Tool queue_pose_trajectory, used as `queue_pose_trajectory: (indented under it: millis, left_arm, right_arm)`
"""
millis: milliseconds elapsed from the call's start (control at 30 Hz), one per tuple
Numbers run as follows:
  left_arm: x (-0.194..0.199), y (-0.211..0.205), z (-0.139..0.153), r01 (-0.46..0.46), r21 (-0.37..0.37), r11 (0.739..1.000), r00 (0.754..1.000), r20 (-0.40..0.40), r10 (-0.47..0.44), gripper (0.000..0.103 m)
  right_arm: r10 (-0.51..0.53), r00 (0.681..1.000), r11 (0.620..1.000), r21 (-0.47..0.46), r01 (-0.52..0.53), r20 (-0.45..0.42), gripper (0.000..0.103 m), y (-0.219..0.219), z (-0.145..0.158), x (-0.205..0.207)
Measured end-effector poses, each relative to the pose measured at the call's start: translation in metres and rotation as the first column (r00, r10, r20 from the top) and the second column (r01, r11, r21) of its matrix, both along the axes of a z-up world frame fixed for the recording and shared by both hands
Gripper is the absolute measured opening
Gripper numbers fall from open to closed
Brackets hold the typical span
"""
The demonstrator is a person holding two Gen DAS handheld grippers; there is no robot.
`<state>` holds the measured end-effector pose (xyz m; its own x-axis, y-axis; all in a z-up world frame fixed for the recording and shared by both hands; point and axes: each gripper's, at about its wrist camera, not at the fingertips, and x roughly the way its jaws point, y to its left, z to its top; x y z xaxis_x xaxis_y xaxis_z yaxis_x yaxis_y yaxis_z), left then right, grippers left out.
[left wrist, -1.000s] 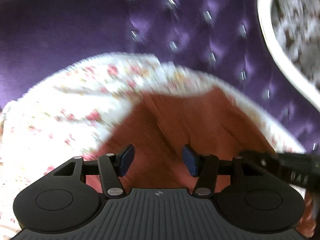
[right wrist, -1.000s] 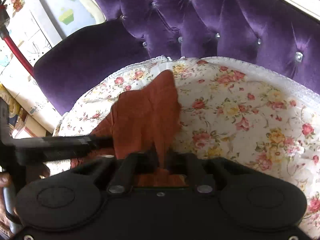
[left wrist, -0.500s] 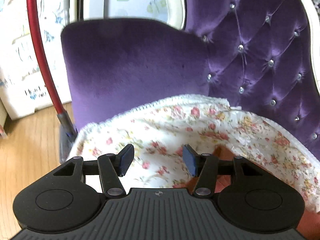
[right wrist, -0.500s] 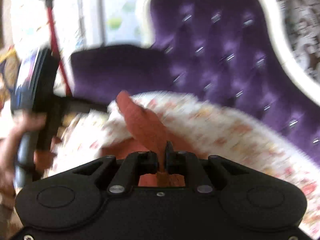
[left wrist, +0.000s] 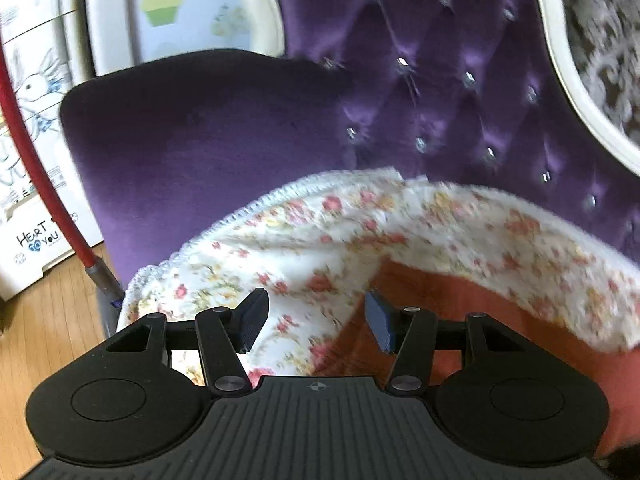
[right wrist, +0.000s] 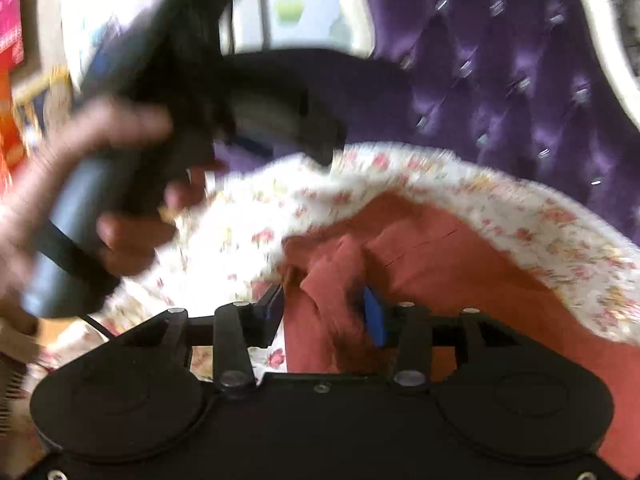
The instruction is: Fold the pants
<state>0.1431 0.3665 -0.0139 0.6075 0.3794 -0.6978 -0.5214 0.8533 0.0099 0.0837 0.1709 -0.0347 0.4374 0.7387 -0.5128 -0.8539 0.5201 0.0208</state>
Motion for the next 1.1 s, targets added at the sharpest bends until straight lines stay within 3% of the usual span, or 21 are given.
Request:
queue_pose_trajectory:
  millis: [133, 267, 433, 567, 633, 700, 767, 867, 933, 967, 1033, 1100]
  left_arm:
    - [0.0, 0.002, -0.006, -0.021, -0.057, 0.998, 0.999, -0.03, 0.019, 0.052]
    - [-0.012, 0.014, 0.0, -0.095, -0.109, 0.989, 0.995, -0.008, 0.095, 0.052]
    - [-0.025, 0.039, 0.001, -0.234, -0.093, 0.968, 0.972, -0.034, 0.232, 0.052]
    - [-0.031, 0.062, -0.007, -0.311, -0.075, 0.948, 0.949, -0.077, 0.305, 0.052]
    - [-0.035, 0.068, -0.006, -0.325, -0.065, 0.943, 0.944, -0.074, 0.321, 0.052]
    - [-0.038, 0.074, -0.007, -0.341, -0.054, 0.939, 0.939, -0.076, 0.336, 0.052]
    - [-0.039, 0.078, -0.01, -0.354, -0.054, 0.934, 0.933, -0.088, 0.349, 0.052]
    - [-0.043, 0.084, -0.01, -0.366, -0.063, 0.929, 0.929, -0.086, 0.36, 0.052]
    - [-0.044, 0.084, -0.008, -0.371, -0.064, 0.926, 0.928, -0.075, 0.366, 0.052]
    - [-0.043, 0.083, -0.007, -0.369, -0.063, 0.927, 0.929, -0.068, 0.364, 0.052]
    - [-0.04, 0.077, -0.005, -0.35, -0.053, 0.935, 0.936, -0.059, 0.347, 0.052]
    - [-0.035, 0.067, -0.002, -0.316, -0.031, 0.948, 0.948, -0.051, 0.314, 0.052]
  right_arm:
    - [-0.03, 0.999, 0.999, -0.04, 0.032, 0.042, 0.056, -0.019, 0.001, -0.009]
    - [0.031, 0.981, 0.993, -0.116, -0.008, 0.192, 0.056, 0.007, -0.003, -0.022]
    - [0.154, 0.903, 0.964, -0.26, -0.049, 0.4, 0.051, 0.059, -0.017, -0.029]
    - [0.253, 0.838, 0.926, -0.371, -0.066, 0.484, 0.048, 0.088, -0.033, -0.024]
    - [0.308, 0.819, 0.894, -0.441, -0.076, 0.484, 0.039, 0.101, -0.044, -0.017]
    - [0.331, 0.824, 0.881, -0.464, -0.094, 0.46, 0.031, 0.106, -0.05, -0.009]
    - [0.292, 0.855, 0.901, -0.422, -0.096, 0.429, 0.023, 0.107, -0.046, -0.003]
    - [0.082, 0.958, 0.987, -0.153, -0.041, 0.274, 0.021, 0.092, -0.018, 0.019]
    - [-0.033, 0.995, 0.999, 0.035, 0.029, 0.099, 0.021, 0.076, -0.008, 0.04]
    - [-0.051, 0.998, 0.996, 0.079, 0.048, 0.043, 0.021, 0.073, -0.01, 0.045]
    - [-0.021, 1.0, 0.999, 0.049, 0.021, -0.013, 0.026, 0.082, -0.025, 0.046]
    - [0.071, 0.992, 0.997, 0.016, -0.07, -0.106, 0.033, 0.091, -0.042, 0.047]
